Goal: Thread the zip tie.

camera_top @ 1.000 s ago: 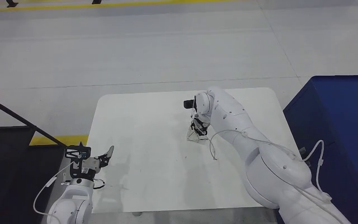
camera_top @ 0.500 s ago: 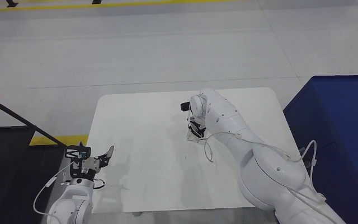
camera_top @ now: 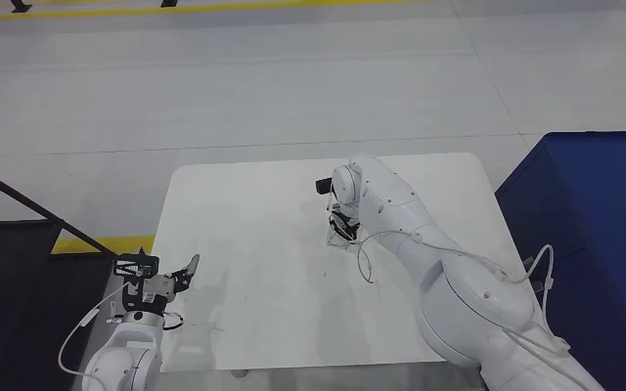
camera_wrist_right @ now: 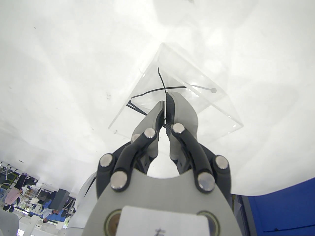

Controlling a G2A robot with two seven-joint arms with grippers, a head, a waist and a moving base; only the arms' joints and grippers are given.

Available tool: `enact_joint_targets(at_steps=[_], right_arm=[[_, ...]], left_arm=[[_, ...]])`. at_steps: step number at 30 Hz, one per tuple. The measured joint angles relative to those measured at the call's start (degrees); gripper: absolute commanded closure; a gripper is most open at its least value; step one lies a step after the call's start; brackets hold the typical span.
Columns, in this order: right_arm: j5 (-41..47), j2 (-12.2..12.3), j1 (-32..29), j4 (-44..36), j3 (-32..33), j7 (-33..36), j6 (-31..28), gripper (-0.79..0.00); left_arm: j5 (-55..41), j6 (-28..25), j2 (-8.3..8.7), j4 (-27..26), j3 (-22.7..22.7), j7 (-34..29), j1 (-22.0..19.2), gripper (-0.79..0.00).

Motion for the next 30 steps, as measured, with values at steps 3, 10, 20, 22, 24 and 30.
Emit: enact_joint_targets(at_steps=[3,10,20,22,24,30], right_arm=[[0.42,0.14,-0.14,0.24,0.43,0.03,-0.42,0.000],[8.89,2.31,2.41,4.43,5.02,4.86,-18.06,0.000],[7.81,2.99,1.95,3.18,4.90,2.53,-22.36,0.000],[5.37,3.85,1.81,2.52,4.19,-0.26,-29.82,0.000],[3.67,4.69,1.76,2.91,3.82,-2.18,-36.25,0.000],[-2.15,7.12,-0.04,0.32,0.83,-13.76,-50.97,0.000]], left_arm=[[0.00,0.00,0.00,0.00,0.00,0.00,0.00,-0.785],[0.00,0.00,0.00,0.00,0.00,0.00,0.00,-0.785],[0.00,0.00,0.00,0.00,0.00,0.00,0.00,-0.785],[0.00,0.00,0.00,0.00,0.00,0.00,0.00,-0.785],[0.00,0.00,0.00,0.00,0.00,0.00,0.00,-0.785],[0.00,0.00,0.00,0.00,0.00,0.00,0.00,-0.785]])
